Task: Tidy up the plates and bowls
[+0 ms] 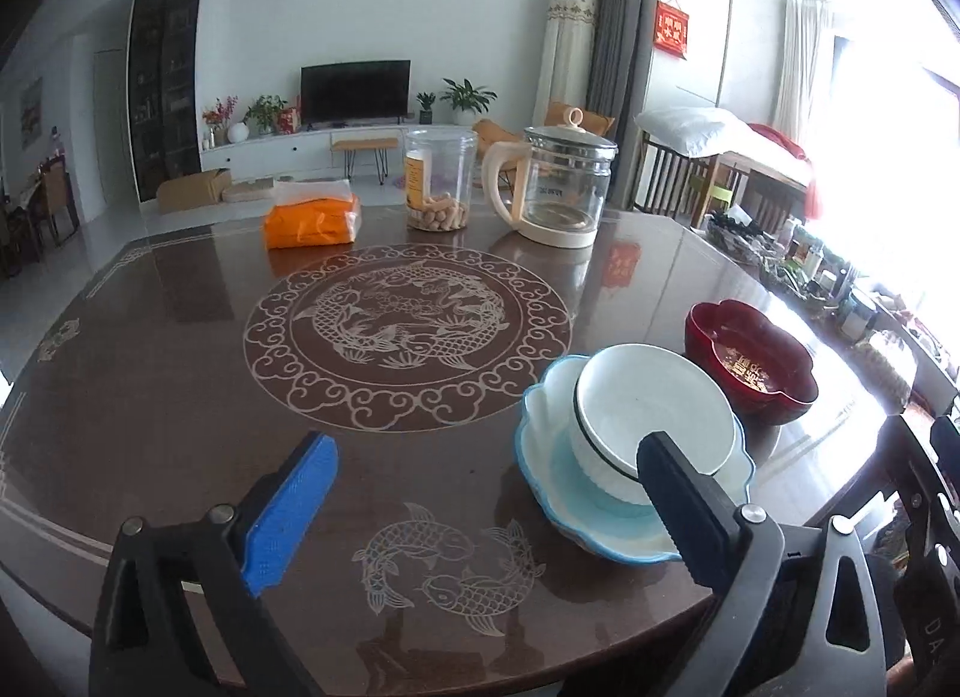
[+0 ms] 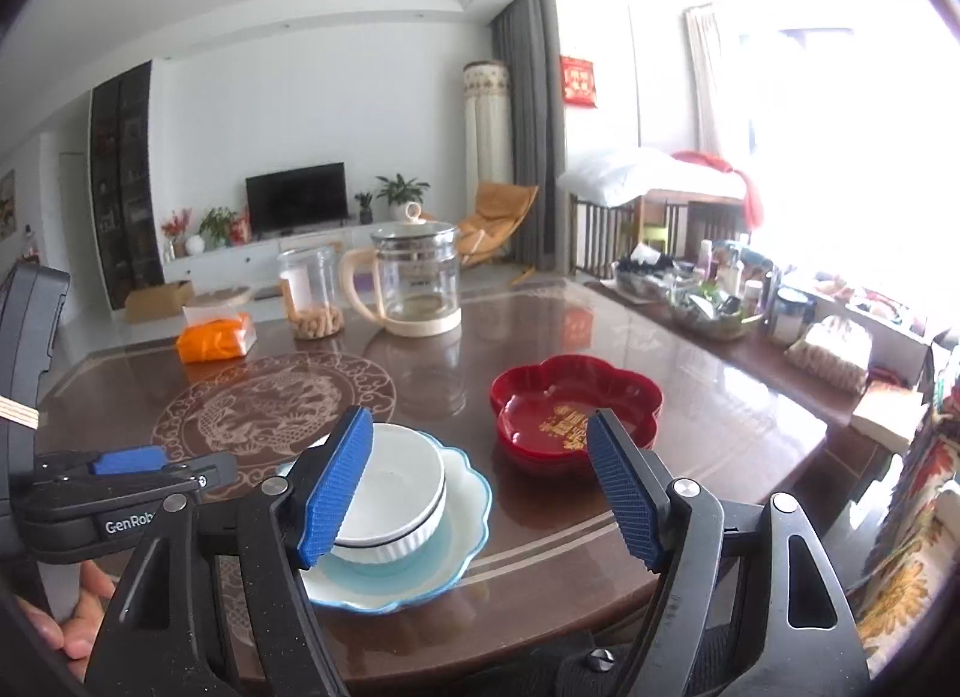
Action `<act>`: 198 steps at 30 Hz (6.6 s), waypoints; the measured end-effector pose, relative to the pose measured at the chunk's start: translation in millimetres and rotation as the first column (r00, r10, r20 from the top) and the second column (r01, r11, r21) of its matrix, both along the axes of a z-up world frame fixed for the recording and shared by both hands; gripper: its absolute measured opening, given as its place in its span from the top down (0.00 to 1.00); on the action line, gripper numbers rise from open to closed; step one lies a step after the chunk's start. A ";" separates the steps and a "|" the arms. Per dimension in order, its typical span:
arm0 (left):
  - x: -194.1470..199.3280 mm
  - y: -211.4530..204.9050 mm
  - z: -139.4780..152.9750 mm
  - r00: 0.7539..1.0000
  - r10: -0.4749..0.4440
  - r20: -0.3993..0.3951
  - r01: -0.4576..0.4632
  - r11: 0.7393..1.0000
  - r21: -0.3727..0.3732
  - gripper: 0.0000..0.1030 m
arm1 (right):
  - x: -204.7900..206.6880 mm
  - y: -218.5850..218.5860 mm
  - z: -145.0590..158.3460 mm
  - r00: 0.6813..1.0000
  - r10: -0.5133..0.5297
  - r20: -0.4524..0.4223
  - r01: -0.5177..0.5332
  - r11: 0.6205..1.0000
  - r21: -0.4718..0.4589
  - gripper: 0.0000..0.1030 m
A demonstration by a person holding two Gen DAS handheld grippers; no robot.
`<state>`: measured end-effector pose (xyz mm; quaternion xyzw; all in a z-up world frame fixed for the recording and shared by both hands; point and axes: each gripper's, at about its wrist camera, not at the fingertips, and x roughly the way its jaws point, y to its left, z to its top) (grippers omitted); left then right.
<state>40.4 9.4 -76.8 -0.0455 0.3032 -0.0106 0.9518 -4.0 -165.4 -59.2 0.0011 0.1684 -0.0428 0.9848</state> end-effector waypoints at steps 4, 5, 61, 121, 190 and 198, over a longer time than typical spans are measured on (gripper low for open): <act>-24.3 2.7 -8.1 0.999 -0.004 0.043 0.003 1.000 0.030 0.03 | -17.0 -2.7 -16.1 1.000 -0.017 -0.025 0.018 0.999 0.032 0.25; -28.5 3.1 -9.7 0.999 -0.005 0.050 0.003 0.999 0.040 0.03 | -19.1 -2.9 -17.7 1.000 -0.020 -0.024 0.021 0.999 0.035 0.25; 83.3 6.6 -72.7 0.910 -0.274 -0.312 0.228 0.958 -0.177 0.39 | 81.3 -61.4 -59.5 0.910 0.176 -0.375 -0.099 0.971 0.215 0.46; 230.8 -181.7 -15.5 0.888 -0.428 -0.167 0.391 0.895 -0.216 0.81 | 220.6 -200.8 -31.4 0.909 0.042 -0.414 0.093 0.949 0.302 0.88; -38.9 -91.7 47.7 0.952 -0.269 -0.147 0.281 0.957 0.070 0.02 | -68.9 -87.4 31.3 0.937 -0.234 -0.261 0.267 0.959 0.099 0.26; -42.4 -88.8 53.4 0.957 -0.255 -0.135 0.274 0.950 0.149 0.02 | -70.1 -89.8 41.5 0.929 -0.237 -0.284 0.282 0.951 0.129 0.26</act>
